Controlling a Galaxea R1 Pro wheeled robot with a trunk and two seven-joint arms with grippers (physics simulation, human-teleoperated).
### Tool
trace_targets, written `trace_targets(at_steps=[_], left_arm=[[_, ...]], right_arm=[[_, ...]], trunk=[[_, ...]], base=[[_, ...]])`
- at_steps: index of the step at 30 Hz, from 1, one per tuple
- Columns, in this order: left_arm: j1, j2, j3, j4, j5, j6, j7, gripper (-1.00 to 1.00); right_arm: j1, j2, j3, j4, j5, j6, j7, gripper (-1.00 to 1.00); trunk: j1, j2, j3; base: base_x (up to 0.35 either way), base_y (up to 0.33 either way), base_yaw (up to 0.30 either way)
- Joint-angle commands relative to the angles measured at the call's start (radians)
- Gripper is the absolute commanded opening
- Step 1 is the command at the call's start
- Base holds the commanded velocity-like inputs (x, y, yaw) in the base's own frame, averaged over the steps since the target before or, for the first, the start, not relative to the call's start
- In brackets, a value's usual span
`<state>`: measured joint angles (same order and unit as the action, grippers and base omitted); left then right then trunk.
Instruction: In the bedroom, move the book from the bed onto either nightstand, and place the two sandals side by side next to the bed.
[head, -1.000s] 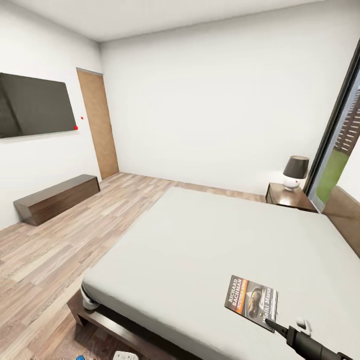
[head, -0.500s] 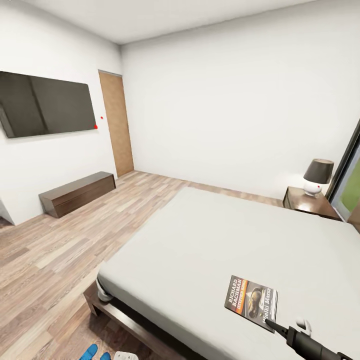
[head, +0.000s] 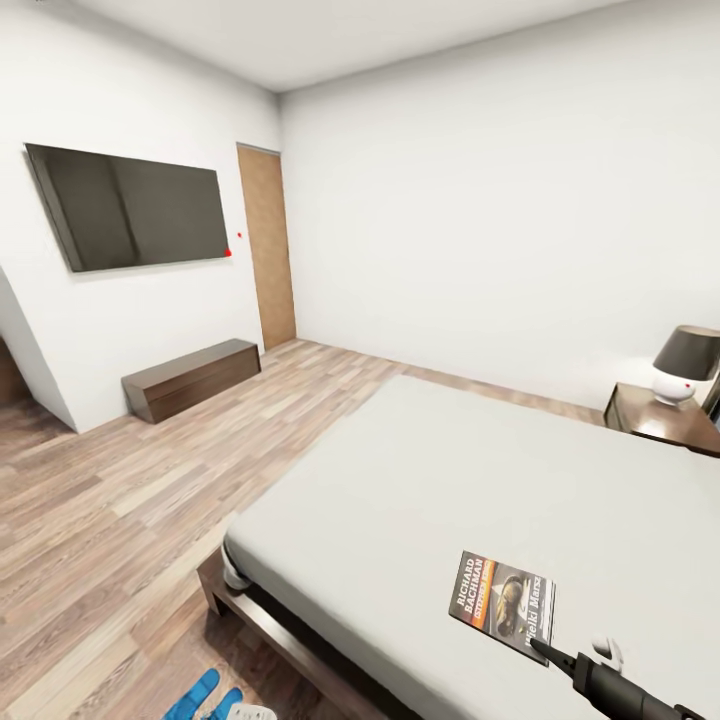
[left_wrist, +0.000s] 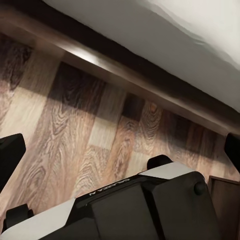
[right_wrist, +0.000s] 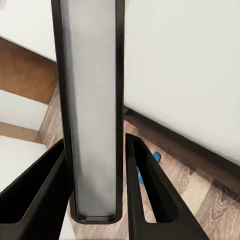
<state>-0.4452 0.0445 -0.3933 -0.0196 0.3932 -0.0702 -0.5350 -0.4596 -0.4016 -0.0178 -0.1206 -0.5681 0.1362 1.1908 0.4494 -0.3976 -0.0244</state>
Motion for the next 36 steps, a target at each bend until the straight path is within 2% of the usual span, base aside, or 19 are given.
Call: trace_targets(at_steps=[1,12,15,17,19,23,34,36], left_arm=[[-0.001,0.0,-0.009,0.001,0.006,-0.005,-0.002,1.0],[-0.001,0.0,-0.009,0.001,0.008,-0.005,0.001,1.0],[-0.001,0.0,-0.009,0.001,0.008,-0.005,0.032,1.0],[-0.001,-0.001,-0.009,0.0,0.008,-0.005,0.087,1.0],[-0.001,-0.001,-0.009,0.0,0.008,-0.005,0.115,1.0],[-0.001,-0.001,-0.008,0.0,0.007,-0.005,0.14,1.0],[-0.001,0.004,-0.003,0.0,0.01,-0.001,0.14,1.0],[-0.001,0.008,-0.002,0.0,0.011,0.001,0.125,1.0]], right_arm=[[-0.001,0.0,-0.007,-0.001,-0.004,0.011,0.004,-1.0],[-0.001,0.0,-0.007,-0.001,-0.004,0.011,0.004,-1.0],[-0.001,0.0,-0.007,-0.001,-0.004,0.011,0.004,-1.0],[-0.001,0.0,-0.007,-0.001,-0.004,0.011,0.004,-1.0],[-0.001,0.0,-0.007,-0.001,-0.005,0.011,0.004,-1.0],[-0.001,0.0,-0.007,-0.001,-0.005,0.011,0.004,-1.0],[-0.001,0.0,-0.007,-0.001,-0.006,0.011,0.004,-1.0],[-0.001,0.0,-0.007,-0.001,-0.006,0.011,0.004,-1.0]], trunk=[[0.001,-0.002,-0.002],[0.001,-0.002,-0.002],[0.001,-0.002,-0.002],[0.001,-0.002,-0.002],[0.001,-0.002,-0.002],[0.001,-0.002,-0.002],[0.001,-0.002,-0.002],[0.001,-0.002,-0.002]], base=[[0.0,0.0,0.201],[0.0,0.0,0.2],[0.0,0.0,0.199],[0.0,0.0,0.199],[0.0,0.0,0.199],[0.0,0.0,0.199],[0.0,0.0,0.198],[0.0,0.0,0.197]])
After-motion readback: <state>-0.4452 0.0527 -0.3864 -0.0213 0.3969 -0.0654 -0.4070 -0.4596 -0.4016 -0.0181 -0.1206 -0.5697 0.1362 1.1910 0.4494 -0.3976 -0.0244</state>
